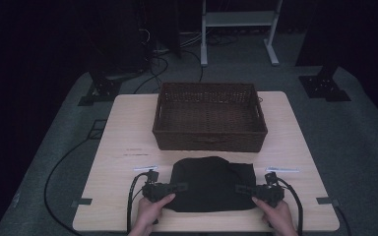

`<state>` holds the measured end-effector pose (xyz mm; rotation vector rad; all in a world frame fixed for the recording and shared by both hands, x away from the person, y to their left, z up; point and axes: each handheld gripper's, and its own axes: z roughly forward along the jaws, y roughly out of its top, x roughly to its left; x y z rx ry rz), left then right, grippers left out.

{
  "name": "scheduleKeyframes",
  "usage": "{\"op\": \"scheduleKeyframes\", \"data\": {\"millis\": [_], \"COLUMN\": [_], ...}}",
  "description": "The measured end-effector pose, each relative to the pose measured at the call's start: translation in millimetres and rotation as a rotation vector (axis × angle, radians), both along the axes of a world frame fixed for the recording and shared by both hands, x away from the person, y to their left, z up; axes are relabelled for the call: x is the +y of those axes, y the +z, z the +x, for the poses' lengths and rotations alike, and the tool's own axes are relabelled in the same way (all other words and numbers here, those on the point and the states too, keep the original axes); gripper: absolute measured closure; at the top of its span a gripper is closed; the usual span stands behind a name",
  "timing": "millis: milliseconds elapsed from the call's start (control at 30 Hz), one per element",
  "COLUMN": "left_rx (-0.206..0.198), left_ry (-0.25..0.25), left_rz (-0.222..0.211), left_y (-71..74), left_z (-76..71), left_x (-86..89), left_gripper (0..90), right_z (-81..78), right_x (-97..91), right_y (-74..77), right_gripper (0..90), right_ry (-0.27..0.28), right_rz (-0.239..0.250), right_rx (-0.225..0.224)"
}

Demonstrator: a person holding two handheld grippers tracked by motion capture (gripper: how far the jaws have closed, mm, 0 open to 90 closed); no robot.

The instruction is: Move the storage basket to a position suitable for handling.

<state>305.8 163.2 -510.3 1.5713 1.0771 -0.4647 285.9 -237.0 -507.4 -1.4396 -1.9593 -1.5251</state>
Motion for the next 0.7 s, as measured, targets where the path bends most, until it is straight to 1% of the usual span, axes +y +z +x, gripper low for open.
{"op": "scheduleKeyframes", "data": {"millis": [67,167,200,300,333,567,633,700], "left_rx": [0.002,-0.002,-0.004,-0.008,-0.012,-0.021,-0.022,-0.032], "left_ry": [-0.003,-0.003,-0.007,-0.007,-0.010,-0.013,-0.013,-0.016], "left_rz": [-0.018,-0.025,-0.038,-0.047,-0.056,-0.070,-0.079,-0.086], "left_y": [1.0,2.5,3.9,5.7,7.4,11.4,12.8,16.2], "left_z": [-0.8,-1.8,-2.2,-2.8,-3.4,-6.0,-6.3,-7.0], "left_x": [0.5,0.6,1.3,1.7,2.0,2.0,2.7,3.4], "left_gripper": [76.5,77.2,77.5,77.9,78.0,78.3,78.4,78.4], "right_z": [-0.9,-1.5,-2.1,-2.8,-3.3,-5.1,-5.5,-6.1], "right_x": [-0.3,-0.5,-0.7,-0.6,-0.3,1.2,0.9,-0.2], "right_y": [1.3,2.7,3.8,5.1,5.8,10.7,12.0,14.5], "right_gripper": [77.0,77.0,77.0,77.1,77.1,77.2,77.2,77.3], "right_ry": [0.000,0.004,0.005,0.006,0.010,0.015,0.015,0.011], "right_rz": [0.016,0.026,0.033,0.041,0.048,0.048,0.055,0.068], "right_rx": [-0.004,-0.008,-0.015,-0.015,-0.019,-0.037,-0.042,-0.047]}}
